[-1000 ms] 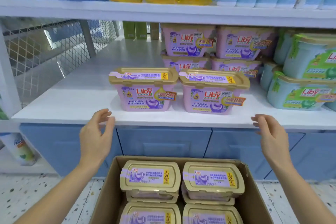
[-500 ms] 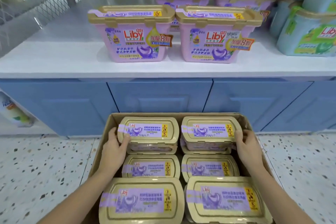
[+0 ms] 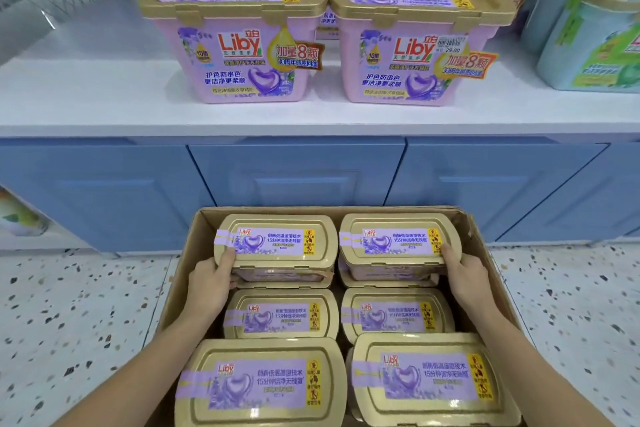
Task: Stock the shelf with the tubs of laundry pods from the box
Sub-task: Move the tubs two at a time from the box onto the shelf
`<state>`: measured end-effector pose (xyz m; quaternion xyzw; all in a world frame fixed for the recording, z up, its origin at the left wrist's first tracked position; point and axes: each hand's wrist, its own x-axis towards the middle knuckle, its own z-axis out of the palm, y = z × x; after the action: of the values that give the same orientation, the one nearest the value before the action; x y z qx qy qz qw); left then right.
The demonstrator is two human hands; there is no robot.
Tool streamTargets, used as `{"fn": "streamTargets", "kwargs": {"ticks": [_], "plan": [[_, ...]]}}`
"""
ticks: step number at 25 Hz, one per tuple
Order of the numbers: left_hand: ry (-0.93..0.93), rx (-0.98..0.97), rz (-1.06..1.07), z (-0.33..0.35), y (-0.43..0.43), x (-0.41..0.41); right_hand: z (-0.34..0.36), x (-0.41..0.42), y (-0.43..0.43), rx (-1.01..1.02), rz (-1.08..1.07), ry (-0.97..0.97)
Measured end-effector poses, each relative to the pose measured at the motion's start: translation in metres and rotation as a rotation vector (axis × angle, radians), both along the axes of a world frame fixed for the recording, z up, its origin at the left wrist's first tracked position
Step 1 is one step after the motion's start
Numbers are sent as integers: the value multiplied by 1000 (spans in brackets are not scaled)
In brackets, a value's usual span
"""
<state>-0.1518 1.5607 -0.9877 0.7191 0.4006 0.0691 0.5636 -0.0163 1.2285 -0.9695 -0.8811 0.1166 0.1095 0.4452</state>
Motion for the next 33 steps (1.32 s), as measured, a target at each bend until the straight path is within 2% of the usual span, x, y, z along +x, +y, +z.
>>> {"fn": "streamTargets", "kwargs": {"ticks": [4,14,22,33], "plan": [[12,15,62,4,2,-2,4,-2,1,-103,-30,-70],[-163,47,148,80,-2,-14,81,-8,-9,-95,-38,-246],[-338,125,160,194,20,-13,199,12,-1,-174,-75,-482],[-583,215,227,341,33,22,360,65,28,7,-130,-731]]}}
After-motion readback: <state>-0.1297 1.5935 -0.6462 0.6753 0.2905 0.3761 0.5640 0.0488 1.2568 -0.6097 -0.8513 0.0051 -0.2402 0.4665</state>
